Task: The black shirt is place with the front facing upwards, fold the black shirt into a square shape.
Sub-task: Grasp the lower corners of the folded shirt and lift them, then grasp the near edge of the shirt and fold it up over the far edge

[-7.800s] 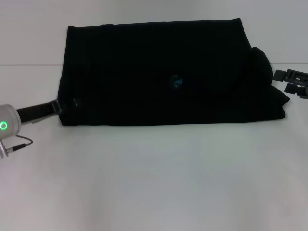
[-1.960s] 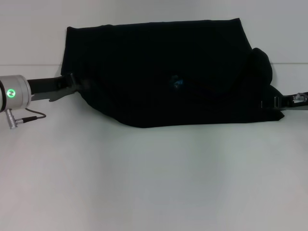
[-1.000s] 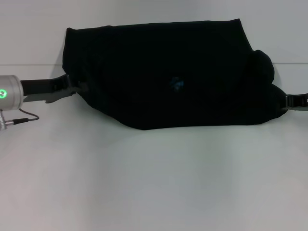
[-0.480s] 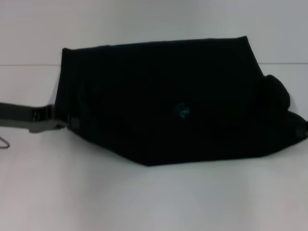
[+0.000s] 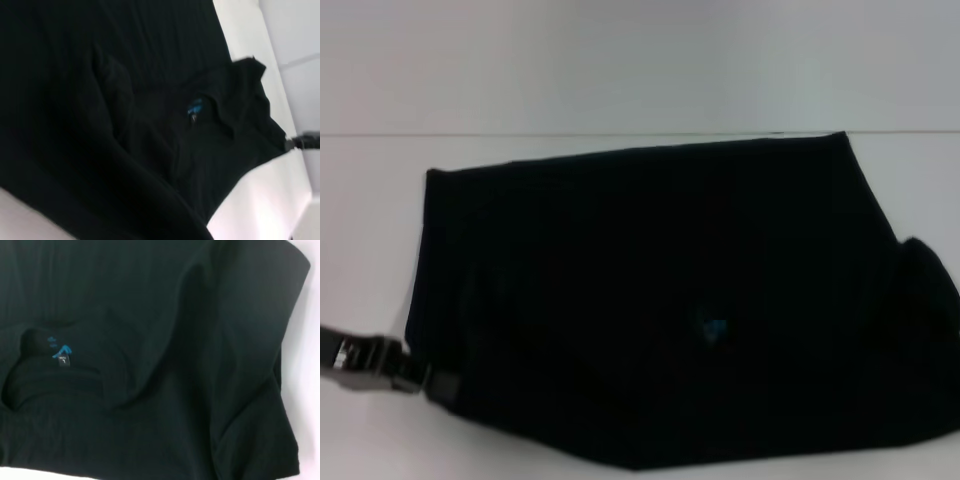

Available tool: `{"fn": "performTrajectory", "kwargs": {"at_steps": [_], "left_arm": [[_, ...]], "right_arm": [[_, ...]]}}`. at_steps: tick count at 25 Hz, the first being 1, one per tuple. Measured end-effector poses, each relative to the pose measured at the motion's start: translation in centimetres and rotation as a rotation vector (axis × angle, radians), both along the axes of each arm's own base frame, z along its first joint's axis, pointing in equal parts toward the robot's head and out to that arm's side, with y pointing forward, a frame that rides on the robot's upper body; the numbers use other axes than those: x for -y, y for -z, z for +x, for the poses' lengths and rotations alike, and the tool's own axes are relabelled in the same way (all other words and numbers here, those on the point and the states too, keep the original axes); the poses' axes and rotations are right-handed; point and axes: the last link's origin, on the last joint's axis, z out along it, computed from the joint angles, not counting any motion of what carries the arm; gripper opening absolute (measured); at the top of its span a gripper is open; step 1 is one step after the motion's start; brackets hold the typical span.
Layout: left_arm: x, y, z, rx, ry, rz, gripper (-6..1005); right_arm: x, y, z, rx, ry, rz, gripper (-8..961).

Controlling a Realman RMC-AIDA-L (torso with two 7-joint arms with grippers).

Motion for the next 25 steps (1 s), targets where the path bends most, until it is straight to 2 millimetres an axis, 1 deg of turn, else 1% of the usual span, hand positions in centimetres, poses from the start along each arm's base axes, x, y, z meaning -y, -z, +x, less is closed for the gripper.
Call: {"fn": "performTrajectory", "kwargs": {"at_steps": [3,6,8,11,15,18,20,22,24,25], "left_arm": [[1.0,-0.1,-0.3,0.009,0.007,-0.039,2],[1.3,-0.1,-0.2,0.023,0.014,-0.048,2],[1.1,-0.2,-0.2,0.028,0.013,-0.034,2],[-0.3,-0.9,0.1,0.05,-0.009,0.056,2],[-2.9,-1.8,0.5,0.068,-0.067,0.207,2],[-4.9,-2.5,0.6,0.067,-0.122,0.32,3],[-6.8,-2.5,0.6,0.043,-0.166,0.408,3],[-8.4,-2.1,0.7,0.021,-0.197,0.463,3],[-9.7,-1.5,0.6,-0.007,-0.223,0.51,3],[-10.7,-0.9,0.6,-0.033,-0.239,0.541,3]], "right_arm": [[0.9,-0.1,0.4,-0.009,0.012,-0.023,37],[1.2,-0.3,0.6,-0.028,0.014,-0.016,37],[0.8,-0.3,0.2,-0.055,0.005,0.009,37],[-0.3,-0.7,-1.0,-0.134,-0.032,0.082,37],[-3.1,-1.4,-3.0,-0.251,-0.086,0.231,38],[-6.0,-2.1,-3.4,-0.248,-0.084,0.383,38],[-7.9,-2.3,-3.5,-0.224,-0.076,0.476,38],[-10.1,-2.0,-4.1,-0.193,-0.079,0.559,38],[-12.0,-1.0,-4.8,-0.155,-0.092,0.616,38],[-13.0,-0.1,-5.2,-0.123,-0.1,0.64,38]]}}
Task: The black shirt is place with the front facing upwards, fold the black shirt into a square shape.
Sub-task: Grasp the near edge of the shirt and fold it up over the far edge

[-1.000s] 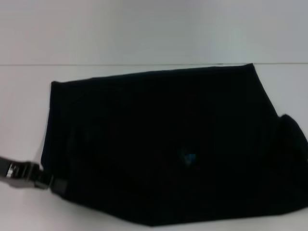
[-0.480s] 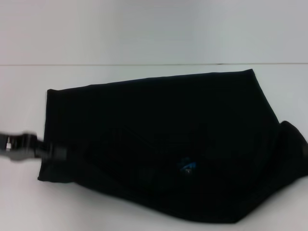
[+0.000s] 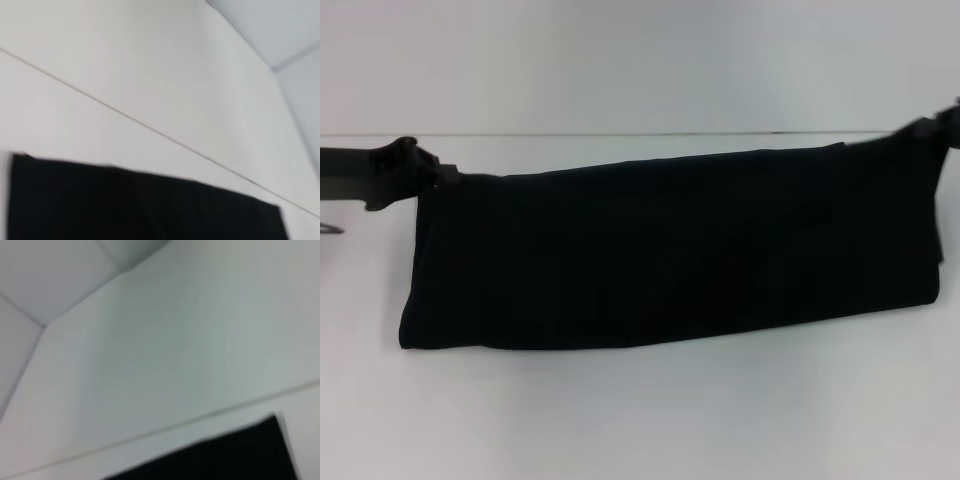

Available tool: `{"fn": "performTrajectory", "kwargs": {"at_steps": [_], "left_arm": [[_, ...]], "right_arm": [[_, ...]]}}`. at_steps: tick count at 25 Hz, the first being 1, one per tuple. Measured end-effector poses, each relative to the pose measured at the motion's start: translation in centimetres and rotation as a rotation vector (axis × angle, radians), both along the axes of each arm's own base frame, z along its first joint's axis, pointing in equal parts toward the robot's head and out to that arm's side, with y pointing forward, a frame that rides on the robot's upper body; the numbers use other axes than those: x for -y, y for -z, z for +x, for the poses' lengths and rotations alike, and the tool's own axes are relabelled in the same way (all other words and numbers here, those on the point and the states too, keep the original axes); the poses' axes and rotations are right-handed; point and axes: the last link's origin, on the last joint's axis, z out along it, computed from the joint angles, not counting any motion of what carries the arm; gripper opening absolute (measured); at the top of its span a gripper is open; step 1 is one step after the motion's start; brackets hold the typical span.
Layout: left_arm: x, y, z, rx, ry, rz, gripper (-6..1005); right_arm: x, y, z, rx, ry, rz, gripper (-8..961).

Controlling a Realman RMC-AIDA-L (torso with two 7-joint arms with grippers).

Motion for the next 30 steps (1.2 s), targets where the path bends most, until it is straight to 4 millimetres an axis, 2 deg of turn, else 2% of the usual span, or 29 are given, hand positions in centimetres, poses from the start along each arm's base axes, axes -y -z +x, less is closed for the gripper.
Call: {"fn": "performTrajectory", "kwargs": {"at_steps": [4,10,22,30], "left_arm": [[-2.0,2.0,0.0,-0.09,-0.056,0.051,3],[-3.0,3.2,0.5,-0.169,-0.066,0.068,4],[-4.7,2.4,1.2,-0.194,-0.071,0.162,5],[-6.2,2.4,2.2,-0.225,-0.072,0.211,5]], "right_arm": [[-2.4,3.2,-0.8,0.142,0.016,0.057,38],[-3.5,5.7,-1.6,0.243,0.01,0.09,38],[-4.5,5.1,-1.6,0.255,0.046,0.19,39],[-5.3,5.2,-2.6,0.277,0.036,0.223,39]]}}
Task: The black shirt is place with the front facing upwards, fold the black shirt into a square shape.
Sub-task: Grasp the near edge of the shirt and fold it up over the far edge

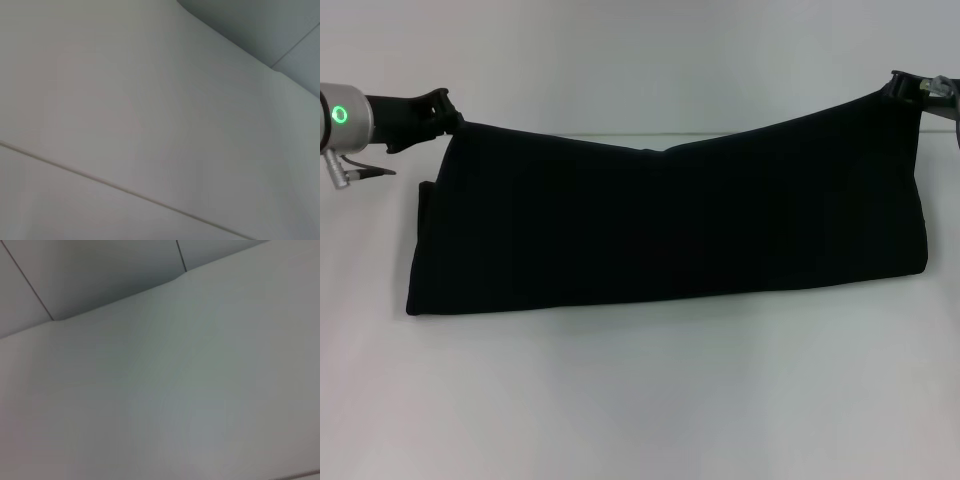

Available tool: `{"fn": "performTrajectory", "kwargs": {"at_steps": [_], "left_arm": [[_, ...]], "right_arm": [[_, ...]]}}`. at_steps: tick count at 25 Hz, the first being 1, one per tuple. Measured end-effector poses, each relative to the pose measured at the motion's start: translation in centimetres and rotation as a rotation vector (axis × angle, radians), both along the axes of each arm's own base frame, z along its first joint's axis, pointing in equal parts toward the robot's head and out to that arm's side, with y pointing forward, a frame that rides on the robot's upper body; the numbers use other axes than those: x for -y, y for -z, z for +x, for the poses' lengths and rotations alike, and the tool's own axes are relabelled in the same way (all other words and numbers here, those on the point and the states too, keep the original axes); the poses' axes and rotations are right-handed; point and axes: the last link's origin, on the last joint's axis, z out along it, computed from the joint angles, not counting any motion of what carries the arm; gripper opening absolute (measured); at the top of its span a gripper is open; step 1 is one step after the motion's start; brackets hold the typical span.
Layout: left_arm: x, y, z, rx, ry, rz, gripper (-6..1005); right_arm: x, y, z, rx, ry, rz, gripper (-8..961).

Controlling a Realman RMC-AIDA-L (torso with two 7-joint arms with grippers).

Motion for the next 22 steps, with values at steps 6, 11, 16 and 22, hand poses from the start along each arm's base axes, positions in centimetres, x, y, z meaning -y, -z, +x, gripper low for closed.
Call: {"fn": "performTrajectory", "kwargs": {"at_steps": [6,11,16,22], "left_arm": [[-0.2,0.1,-0.3,-0.008,-0.013,0.018,6],[-0.2,-0.1,-0.4,-0.001,-0.018,0.037,6],[-0.4,0.0,0.1,-0.012,-0.001,0.032,6],[-0.8,0.4,0.9,-0.038,0.037,0.026,7]], "right_arm": [[-0.2,-0.1,-0.1,0.017,-0.003,0.016,39],[-0.6,-0.3,-0.7,0.021,-0.017,0.018,40],[-0.8,0.0,-1.3,0.044,-0.038,0.002,40],[-0.6,0.0,-0.8,0.064,-0.03,-0.031,58]]}}
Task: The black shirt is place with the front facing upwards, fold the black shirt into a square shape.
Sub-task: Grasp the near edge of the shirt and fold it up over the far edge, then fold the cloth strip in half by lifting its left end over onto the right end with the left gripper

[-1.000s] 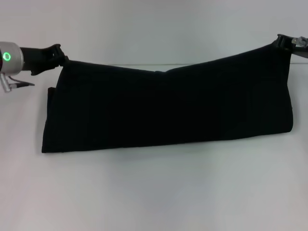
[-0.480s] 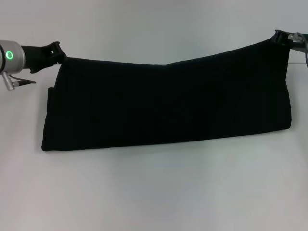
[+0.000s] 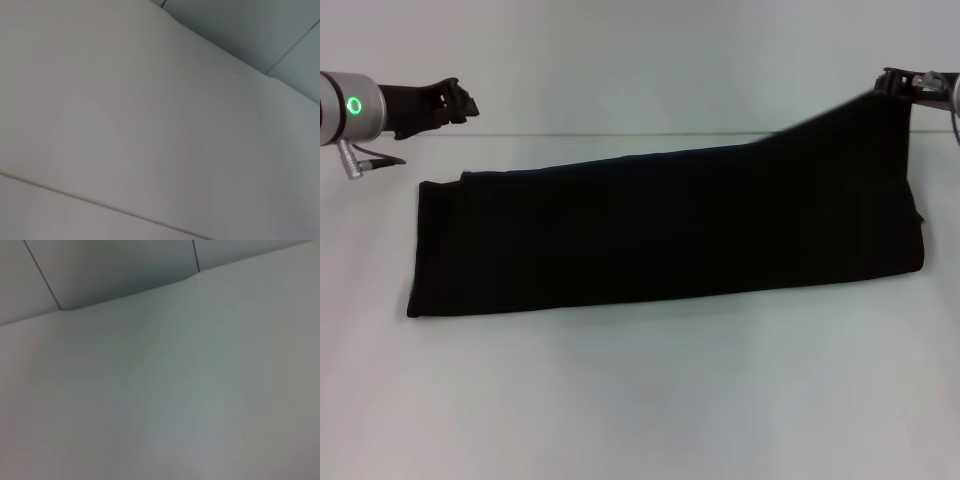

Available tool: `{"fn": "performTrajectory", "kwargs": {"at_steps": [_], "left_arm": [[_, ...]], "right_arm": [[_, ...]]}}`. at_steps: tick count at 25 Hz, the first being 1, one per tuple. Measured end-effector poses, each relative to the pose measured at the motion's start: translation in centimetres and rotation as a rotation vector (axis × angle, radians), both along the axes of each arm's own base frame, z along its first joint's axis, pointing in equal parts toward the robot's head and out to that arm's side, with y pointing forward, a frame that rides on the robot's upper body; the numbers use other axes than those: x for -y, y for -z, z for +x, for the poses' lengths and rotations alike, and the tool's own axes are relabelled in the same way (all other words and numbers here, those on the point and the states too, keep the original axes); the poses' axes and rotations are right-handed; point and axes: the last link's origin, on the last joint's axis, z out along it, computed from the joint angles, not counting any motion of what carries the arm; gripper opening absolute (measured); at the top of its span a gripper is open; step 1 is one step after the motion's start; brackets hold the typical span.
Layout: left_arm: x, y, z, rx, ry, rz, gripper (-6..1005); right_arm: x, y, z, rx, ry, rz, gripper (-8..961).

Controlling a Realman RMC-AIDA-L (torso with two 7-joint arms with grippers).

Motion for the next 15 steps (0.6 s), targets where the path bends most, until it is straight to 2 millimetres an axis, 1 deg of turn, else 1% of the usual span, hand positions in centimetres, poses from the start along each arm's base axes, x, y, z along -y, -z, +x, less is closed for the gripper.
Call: {"fn": "performTrajectory", "kwargs": {"at_steps": [1,3,4,7,9,10,12,15], "left_arm": [[0.0,0.0,0.0,-0.002,-0.001,0.002,7],[-0.1,-0.1,-0.1,0.0,-0.003,0.007,79],[0.0,-0.5,-0.3,0.006,-0.01,0.018,115],[0.4,-1.7,-1.2,0.024,-0.03,0.048,222],[0.9,-2.2,-1.8,0.042,-0.042,0.057,460],[1.0,-2.3,-1.9,0.049,-0.045,0.057,477],[1.7,-2.5,-2.5,0.08,-0.052,0.048,511],[3.2,-2.5,-3.2,0.159,-0.05,0.025,561]], "right_arm": [[0.0,-0.2,0.2,0.003,0.005,0.001,76],[0.1,-1.1,1.0,0.008,0.019,0.016,112],[0.1,-1.6,1.3,0.009,0.023,0.022,130],[0.3,-4.2,2.7,-0.009,0.047,0.033,183],[0.6,-6.0,3.4,-0.047,0.06,0.036,219],[0.9,-6.7,3.6,-0.073,0.063,0.034,237],[1.7,-8.2,3.9,-0.128,0.059,0.023,336],[3.6,-9.0,4.2,-0.219,0.042,-0.029,484]]}}
